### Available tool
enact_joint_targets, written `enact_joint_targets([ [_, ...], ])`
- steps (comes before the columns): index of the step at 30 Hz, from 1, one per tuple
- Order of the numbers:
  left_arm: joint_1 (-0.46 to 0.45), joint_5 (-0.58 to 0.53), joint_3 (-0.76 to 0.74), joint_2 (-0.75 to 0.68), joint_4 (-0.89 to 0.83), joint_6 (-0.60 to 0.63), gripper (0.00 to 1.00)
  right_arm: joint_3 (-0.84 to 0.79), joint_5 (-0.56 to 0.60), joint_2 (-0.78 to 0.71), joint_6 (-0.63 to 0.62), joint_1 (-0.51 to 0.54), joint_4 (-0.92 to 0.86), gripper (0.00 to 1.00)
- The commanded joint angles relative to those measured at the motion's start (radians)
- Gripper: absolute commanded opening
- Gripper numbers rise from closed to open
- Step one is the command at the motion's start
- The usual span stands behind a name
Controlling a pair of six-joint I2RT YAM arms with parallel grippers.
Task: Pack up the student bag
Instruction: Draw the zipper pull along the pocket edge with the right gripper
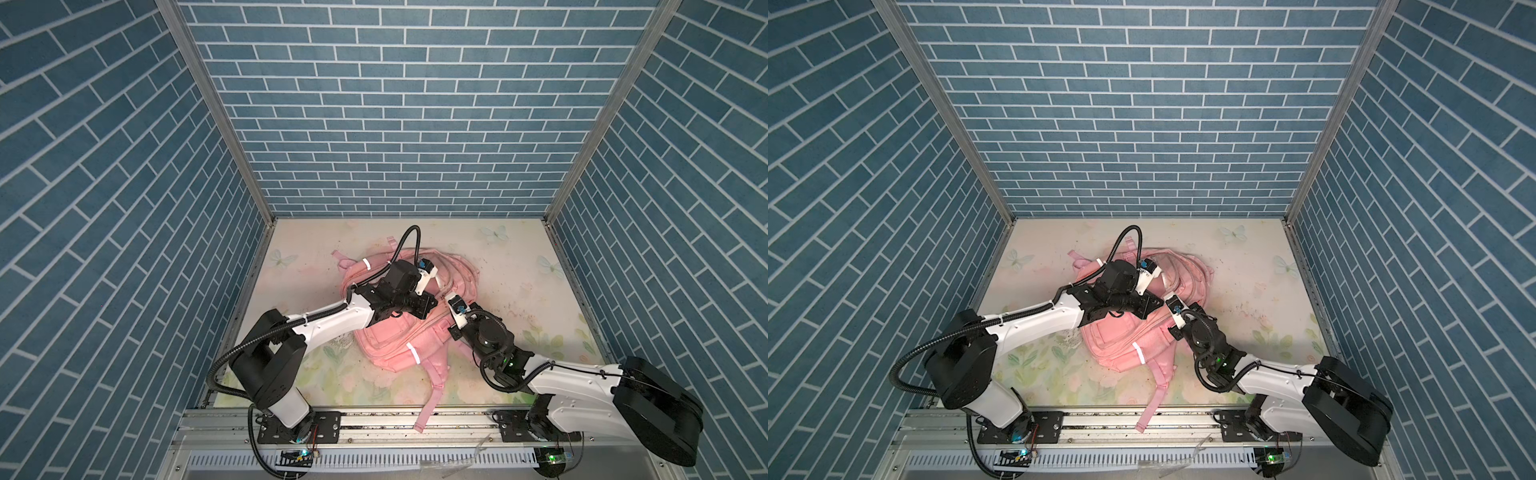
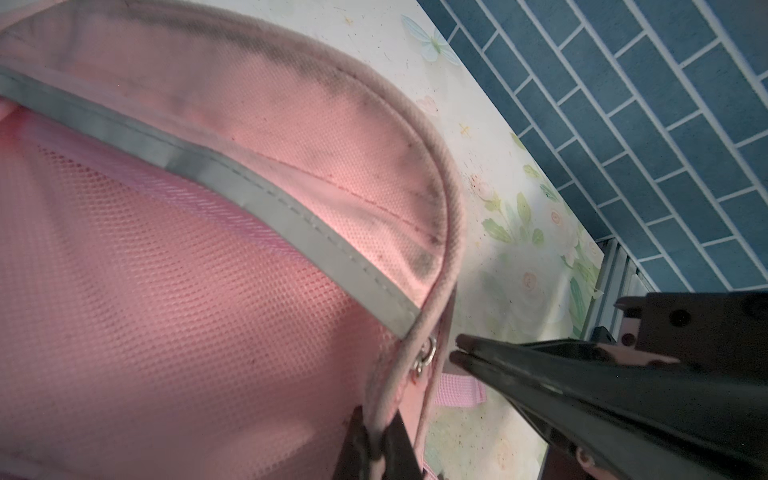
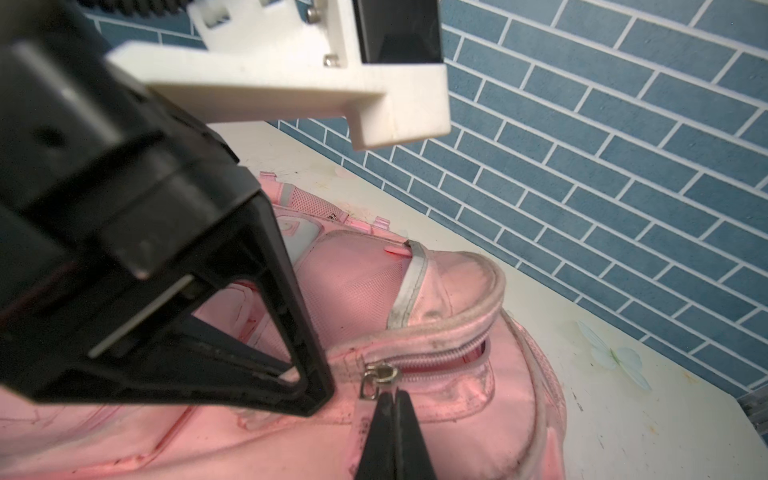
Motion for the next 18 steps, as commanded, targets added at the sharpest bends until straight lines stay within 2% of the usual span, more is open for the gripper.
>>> enact_joint_targets([
  [1, -0.004, 0.052, 0.014, -0.023, -0.002, -0.014, 0.00, 0.001, -0.027, 0.017, 0.015, -0.005, 0.003, 0.02],
  [7, -0.005, 0.048, 0.020, -0.025, -0.007, -0.010, 0.00, -0.010, -0.033, 0.015, 0.006, -0.006, 0.001, 0.04],
  [12, -0.004, 0.046, 0.022, -0.020, -0.003, -0.026, 0.00, -0.031, -0.066, -0.023, 0.004, -0.005, -0.006, 0.25],
  [18, -0.006, 0.067, 0.038, -0.011, 0.035, -0.108, 0.00, -0.029, 0.037, 0.018, -0.025, 0.027, 0.019, 0.34],
])
